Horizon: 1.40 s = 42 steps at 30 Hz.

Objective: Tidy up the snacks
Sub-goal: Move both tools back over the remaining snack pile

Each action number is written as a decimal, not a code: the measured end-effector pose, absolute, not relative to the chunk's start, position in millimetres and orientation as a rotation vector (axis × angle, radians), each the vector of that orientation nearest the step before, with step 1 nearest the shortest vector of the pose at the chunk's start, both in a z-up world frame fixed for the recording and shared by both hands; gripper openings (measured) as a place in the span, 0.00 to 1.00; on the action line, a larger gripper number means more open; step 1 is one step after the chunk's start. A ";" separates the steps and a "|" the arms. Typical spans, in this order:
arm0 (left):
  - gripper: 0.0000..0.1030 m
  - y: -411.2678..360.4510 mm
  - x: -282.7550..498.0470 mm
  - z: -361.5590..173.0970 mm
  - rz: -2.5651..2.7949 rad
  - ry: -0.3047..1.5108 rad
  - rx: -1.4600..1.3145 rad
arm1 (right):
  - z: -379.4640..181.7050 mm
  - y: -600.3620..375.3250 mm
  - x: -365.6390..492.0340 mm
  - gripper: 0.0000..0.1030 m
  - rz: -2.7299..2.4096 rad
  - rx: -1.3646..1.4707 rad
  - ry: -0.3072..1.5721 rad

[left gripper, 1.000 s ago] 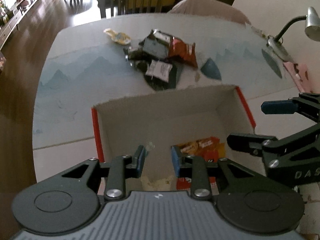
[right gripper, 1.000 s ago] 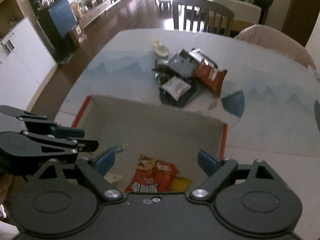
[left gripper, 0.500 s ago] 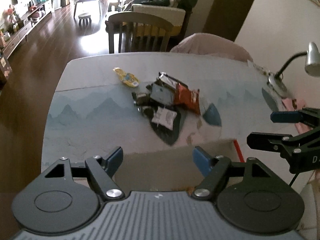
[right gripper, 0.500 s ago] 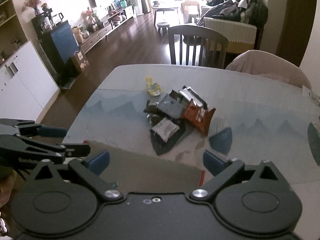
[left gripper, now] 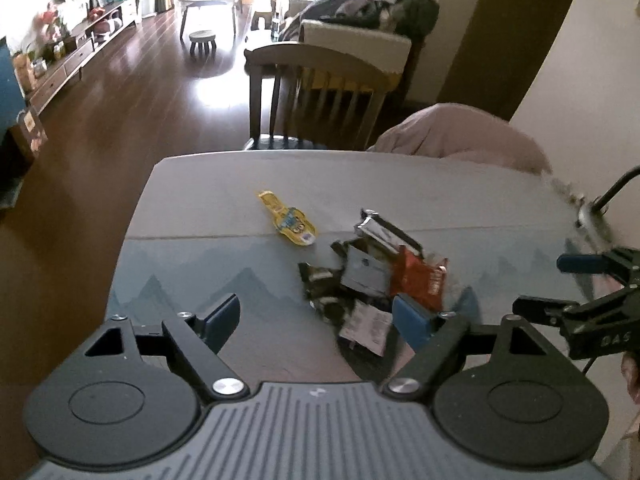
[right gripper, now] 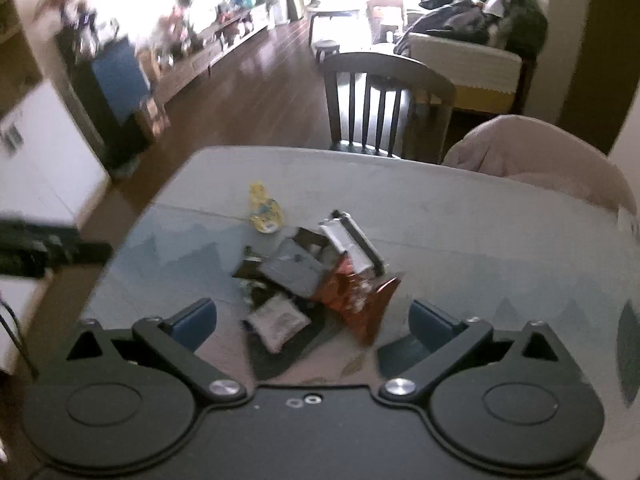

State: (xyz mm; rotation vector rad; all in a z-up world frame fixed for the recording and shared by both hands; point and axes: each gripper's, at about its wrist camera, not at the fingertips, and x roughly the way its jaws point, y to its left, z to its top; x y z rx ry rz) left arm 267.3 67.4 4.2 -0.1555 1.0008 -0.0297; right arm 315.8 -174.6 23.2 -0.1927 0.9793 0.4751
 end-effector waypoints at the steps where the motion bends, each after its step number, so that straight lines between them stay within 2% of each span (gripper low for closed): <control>1: 0.81 67.1 275.6 1.0 -0.030 1.009 -0.147 | 15.6 -172.8 323.3 1.00 0.478 -0.217 0.989; 18: 0.81 49.6 381.5 -92.5 -0.053 1.277 -0.172 | -89.8 -148.1 391.1 0.91 0.660 -0.536 1.039; 25: 0.81 7.7 398.9 -131.2 -0.224 1.431 -0.018 | -119.3 -132.6 396.5 0.86 0.729 -0.699 1.005; 32: 0.81 -42.7 401.2 -162.2 -0.429 1.499 0.240 | -135.5 -127.6 398.0 0.75 0.794 -0.771 0.975; 42: 0.80 -57.1 404.2 -197.0 -0.412 1.590 0.306 | -143.7 -131.6 394.7 0.57 0.822 -0.788 0.965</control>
